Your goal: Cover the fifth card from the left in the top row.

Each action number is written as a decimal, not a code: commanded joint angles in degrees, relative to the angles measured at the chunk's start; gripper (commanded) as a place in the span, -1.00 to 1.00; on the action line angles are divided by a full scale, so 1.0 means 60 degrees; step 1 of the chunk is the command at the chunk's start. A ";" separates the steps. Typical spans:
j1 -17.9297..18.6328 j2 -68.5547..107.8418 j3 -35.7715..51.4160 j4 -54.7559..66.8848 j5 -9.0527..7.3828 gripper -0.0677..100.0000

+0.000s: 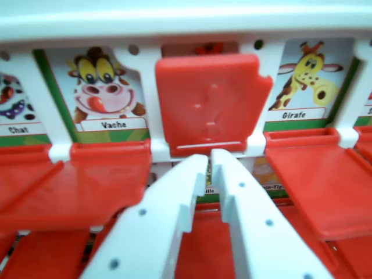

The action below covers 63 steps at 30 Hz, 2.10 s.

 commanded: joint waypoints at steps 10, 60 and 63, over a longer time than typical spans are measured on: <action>0.0059 0.0952 -0.0527 -0.0439 0.0073 -1.00; 0.0103 0.2827 0.0088 0.0410 0.0337 -1.00; 0.0029 0.4277 0.0571 0.1011 0.0425 -1.00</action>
